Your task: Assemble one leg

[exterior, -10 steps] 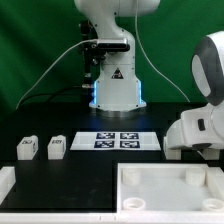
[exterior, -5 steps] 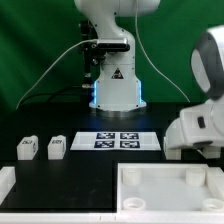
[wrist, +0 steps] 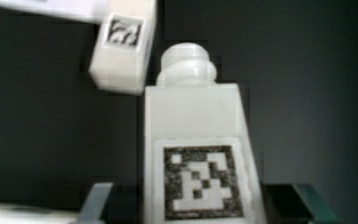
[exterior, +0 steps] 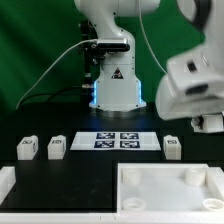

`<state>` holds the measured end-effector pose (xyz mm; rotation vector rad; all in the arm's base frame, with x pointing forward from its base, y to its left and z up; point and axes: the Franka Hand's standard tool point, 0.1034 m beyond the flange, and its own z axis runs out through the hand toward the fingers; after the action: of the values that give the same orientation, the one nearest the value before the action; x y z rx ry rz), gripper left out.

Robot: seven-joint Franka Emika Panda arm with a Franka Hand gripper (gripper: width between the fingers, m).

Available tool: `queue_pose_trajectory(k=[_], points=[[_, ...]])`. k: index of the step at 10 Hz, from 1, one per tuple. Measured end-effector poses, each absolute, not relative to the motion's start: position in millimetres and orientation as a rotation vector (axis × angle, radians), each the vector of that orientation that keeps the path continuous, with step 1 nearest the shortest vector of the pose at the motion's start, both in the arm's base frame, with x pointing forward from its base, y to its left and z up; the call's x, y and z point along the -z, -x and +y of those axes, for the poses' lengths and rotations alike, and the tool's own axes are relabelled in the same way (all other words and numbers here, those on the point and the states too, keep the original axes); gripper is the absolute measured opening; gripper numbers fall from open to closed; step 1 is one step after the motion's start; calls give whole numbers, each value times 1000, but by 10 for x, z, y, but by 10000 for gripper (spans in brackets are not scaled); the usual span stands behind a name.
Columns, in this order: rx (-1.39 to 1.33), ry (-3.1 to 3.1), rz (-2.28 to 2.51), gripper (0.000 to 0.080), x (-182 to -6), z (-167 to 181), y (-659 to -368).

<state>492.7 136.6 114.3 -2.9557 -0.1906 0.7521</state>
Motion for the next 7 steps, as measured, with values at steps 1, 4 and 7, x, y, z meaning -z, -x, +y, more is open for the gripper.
queue_pose_trajectory(k=[1,4,7], points=[[-571,2989,-159,292,-1236,1266,-5150],[-166,3028,-128,292,-1394,1223,-5486],[322,3007,-117,292,-1387,1205,-5539]])
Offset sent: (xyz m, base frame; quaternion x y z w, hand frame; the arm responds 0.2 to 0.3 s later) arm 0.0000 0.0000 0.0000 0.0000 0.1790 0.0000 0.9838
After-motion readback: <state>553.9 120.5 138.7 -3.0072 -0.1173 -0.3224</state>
